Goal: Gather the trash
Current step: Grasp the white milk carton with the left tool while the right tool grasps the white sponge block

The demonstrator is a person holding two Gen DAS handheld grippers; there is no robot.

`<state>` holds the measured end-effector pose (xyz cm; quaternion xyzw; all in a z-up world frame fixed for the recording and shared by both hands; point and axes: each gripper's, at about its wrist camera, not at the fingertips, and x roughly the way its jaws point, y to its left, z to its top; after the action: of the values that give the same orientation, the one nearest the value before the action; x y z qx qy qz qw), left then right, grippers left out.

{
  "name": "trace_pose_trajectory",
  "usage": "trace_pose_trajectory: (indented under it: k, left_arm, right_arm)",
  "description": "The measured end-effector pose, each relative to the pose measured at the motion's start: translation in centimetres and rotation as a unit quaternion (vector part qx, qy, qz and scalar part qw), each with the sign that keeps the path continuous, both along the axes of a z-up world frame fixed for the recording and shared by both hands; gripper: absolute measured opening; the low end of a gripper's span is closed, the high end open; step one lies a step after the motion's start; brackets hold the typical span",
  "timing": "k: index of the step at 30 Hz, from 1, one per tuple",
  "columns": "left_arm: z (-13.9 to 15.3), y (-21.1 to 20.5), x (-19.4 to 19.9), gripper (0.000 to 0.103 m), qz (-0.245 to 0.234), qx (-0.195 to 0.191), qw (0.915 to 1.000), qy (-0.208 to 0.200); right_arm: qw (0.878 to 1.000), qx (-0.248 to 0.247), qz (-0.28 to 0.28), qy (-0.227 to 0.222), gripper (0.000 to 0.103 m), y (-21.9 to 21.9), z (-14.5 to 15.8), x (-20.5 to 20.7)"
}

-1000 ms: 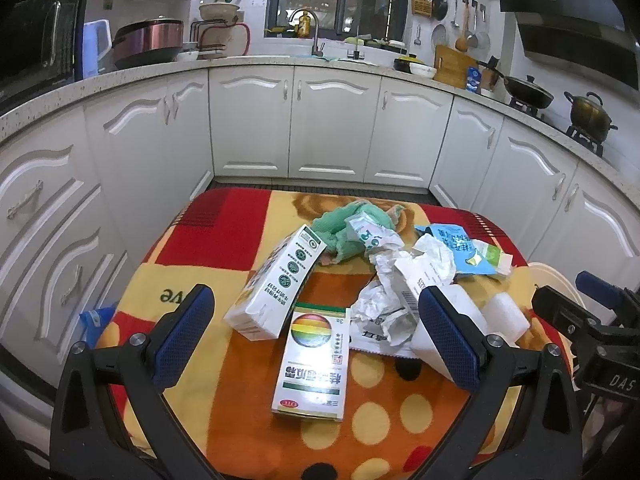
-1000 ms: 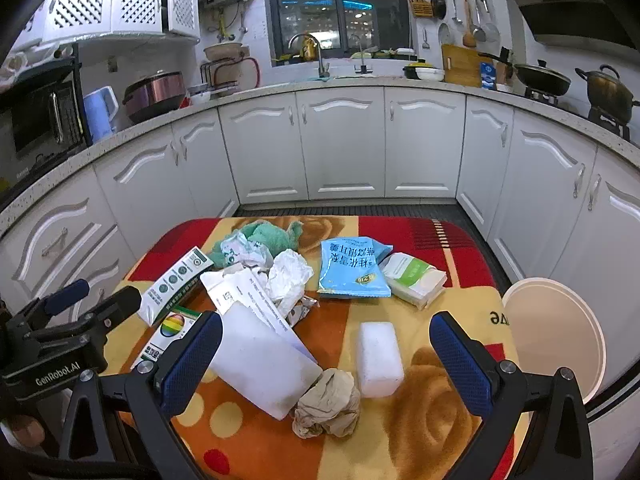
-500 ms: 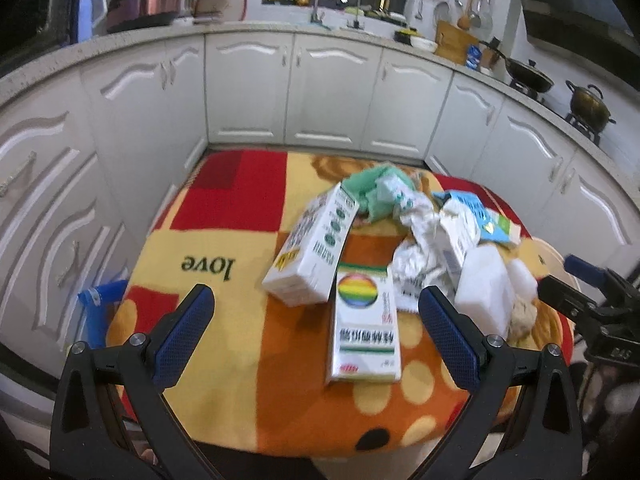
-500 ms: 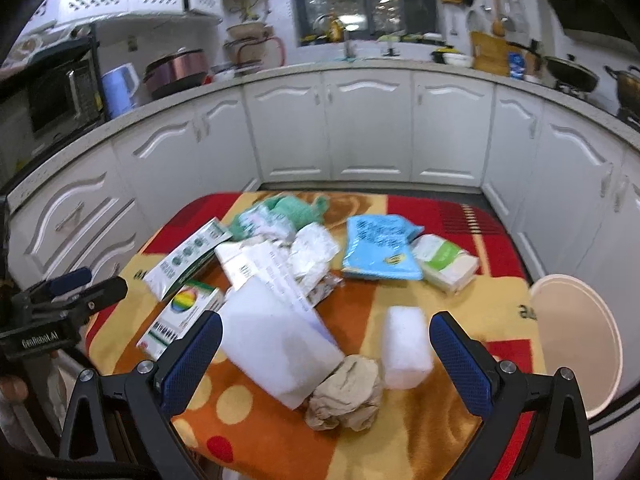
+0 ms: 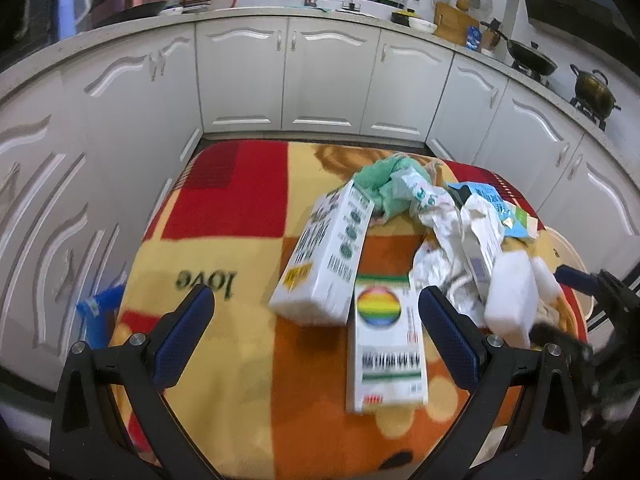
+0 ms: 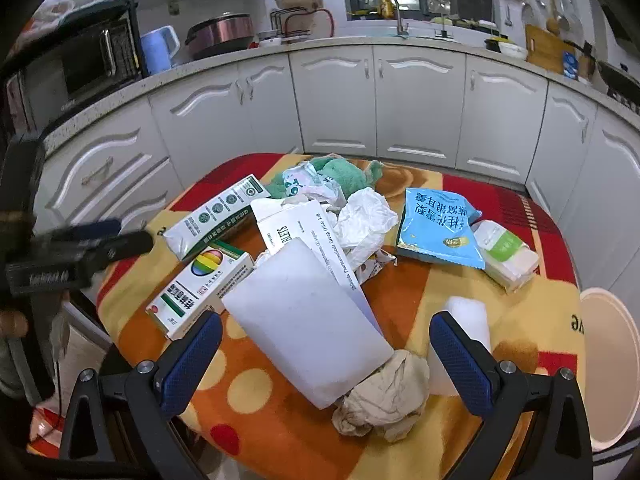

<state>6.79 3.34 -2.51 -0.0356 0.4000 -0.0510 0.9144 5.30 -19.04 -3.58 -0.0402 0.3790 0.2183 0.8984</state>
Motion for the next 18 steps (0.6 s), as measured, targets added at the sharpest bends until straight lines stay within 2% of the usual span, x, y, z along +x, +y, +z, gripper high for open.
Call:
trace_pose_trajectory:
  k: [9, 13, 14, 15, 16, 17, 18]
  left_arm:
    - [-2.7, -1.9, 6.3, 0.101, -0.018, 0.066, 0.9965, 0.048]
    - [-3.4, -2.0, 7.6, 0.102, -0.020, 0.089, 0.9944, 0.054]
    - [-3.6, -1.8, 7.8, 0.101, -0.021, 0.091, 0.9941, 0.055]
    - [-3.7, -1.8, 8.0, 0.099, -0.023, 0.090, 0.9940, 0.057]
    - [-3.9, -1.7, 8.1, 0.089, -0.028, 0.087, 0.9939, 0.062]
    - [-4.0, -1.5, 8.3, 0.077, -0.032, 0.081, 0.9938, 0.069]
    - [-4.1, -1.3, 8.4, 0.071, -0.036, 0.072, 0.9937, 0.078]
  right_arm:
    - [0.999, -0.024, 0.040, 0.007, 0.103, 1.1, -1.1, 1.2]
    - [0.998, -0.038, 0.047, 0.010, 0.102, 1.3, -2.0, 2.2]
    - [0.998, -0.040, 0.050, 0.012, 0.099, 1.4, -2.2, 2.4]
    - [0.998, -0.041, 0.055, 0.014, 0.088, 1.4, -2.4, 2.6]
    - [0.997, -0.040, 0.057, 0.014, 0.071, 1.4, -2.5, 2.7]
    - [0.998, -0.039, 0.056, 0.014, 0.064, 1.3, -2.5, 2.8]
    - [0.998, -0.034, 0.054, 0.012, 0.065, 1.2, -2.5, 2.8]
